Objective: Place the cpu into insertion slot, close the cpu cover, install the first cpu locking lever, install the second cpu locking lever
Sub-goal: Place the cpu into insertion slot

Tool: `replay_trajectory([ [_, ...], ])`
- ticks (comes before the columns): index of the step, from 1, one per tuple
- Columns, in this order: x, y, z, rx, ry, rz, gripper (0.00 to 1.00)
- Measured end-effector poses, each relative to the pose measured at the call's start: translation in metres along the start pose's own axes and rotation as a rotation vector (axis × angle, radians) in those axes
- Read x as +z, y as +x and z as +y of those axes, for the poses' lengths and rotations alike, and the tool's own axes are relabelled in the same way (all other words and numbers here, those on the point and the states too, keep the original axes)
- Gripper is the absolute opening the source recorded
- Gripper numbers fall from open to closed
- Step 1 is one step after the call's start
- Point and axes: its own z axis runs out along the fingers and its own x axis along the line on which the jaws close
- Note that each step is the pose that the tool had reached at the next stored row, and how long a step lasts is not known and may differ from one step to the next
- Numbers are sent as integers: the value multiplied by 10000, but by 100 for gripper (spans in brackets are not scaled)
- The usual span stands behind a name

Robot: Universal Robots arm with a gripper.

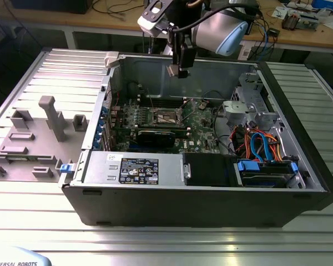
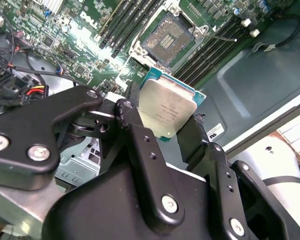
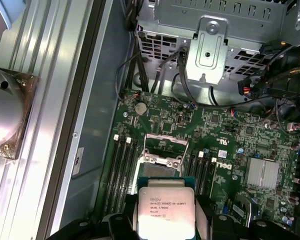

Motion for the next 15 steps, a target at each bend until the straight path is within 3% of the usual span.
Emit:
replay_trajectory([
  [10,124,-1,-16,1075,-11,-84,54],
  [12,133,-1,-18,1082,-1,-173,54],
  [15,184,-2,-21,1077,-6,-176,54],
])
